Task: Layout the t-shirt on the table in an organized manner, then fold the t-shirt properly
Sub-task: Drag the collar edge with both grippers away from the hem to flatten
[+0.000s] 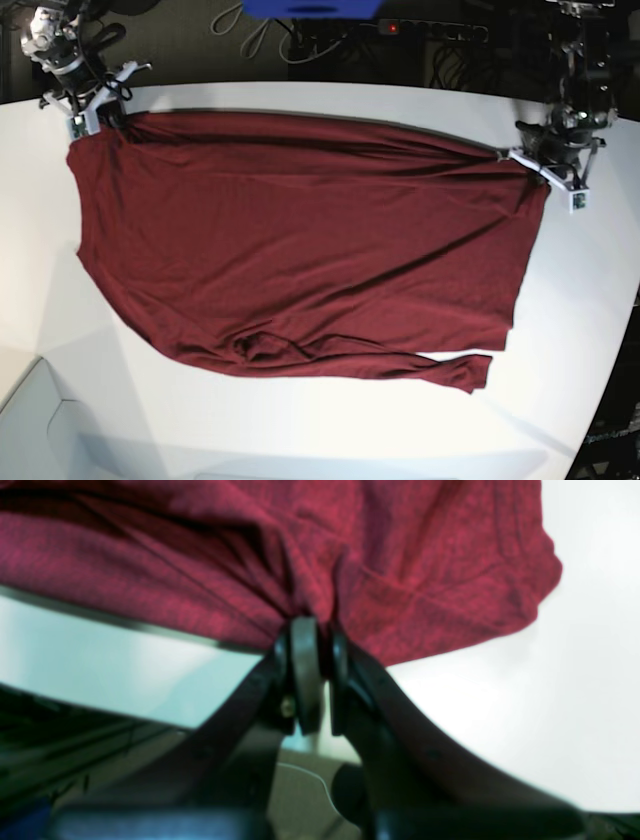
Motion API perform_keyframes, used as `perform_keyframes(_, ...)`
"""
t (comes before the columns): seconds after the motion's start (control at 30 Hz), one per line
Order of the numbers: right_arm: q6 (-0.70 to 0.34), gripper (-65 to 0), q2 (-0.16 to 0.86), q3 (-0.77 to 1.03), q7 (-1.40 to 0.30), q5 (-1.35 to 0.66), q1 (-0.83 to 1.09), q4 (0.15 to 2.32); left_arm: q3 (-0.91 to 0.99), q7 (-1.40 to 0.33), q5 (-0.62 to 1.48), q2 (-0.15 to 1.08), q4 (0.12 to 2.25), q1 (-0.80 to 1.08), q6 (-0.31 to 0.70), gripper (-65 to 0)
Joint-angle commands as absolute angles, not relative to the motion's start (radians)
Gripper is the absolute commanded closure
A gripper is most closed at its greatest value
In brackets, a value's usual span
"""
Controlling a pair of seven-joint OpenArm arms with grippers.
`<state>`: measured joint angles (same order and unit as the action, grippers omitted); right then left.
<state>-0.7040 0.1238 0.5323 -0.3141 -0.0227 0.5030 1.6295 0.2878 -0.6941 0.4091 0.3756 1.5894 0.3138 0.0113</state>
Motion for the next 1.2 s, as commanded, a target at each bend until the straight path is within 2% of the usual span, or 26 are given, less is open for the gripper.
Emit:
perform_keyframes(0.0,-0.698,0.0,0.136,0.559,-0.340,0.001,0.516,1.636,0.297,-0.670,0.403,0.403,1.621,0.317,0.007,0.0)
perform_keyframes(0.53,-0.698,0.0,0.108,0.602,-0.341,0.001,0.547,1.636,0.297,-0.671,0.403,0.404,1.722,0.449,0.007,0.0)
perform_keyframes(0.93,-0.698,0.0,0.077,0.595,-0.348,0.001,0.547,1.704,0.297,-0.671,0.401,0.406,1.716,0.440,0.007,0.0)
perform_keyframes(1.0,-0.698,-2.5,0.077,0.596,-0.348,0.001,0.547,1.719,0.297,-0.671,0.401,0.406,1.716,0.440,0.007,-0.1)
perform_keyframes(1.1,-0.698,-11.0,0.071,0.604,-0.348,0.001,0.547,1.744,0.297,-0.671,0.401,0.421,1.716,0.440,0.007,-0.2)
perform_keyframes(1.17,-0.698,-15.2,0.065,0.605,-0.348,0.001,0.547,1.753,0.297,-0.671,0.401,0.421,1.716,0.440,0.007,-2.8)
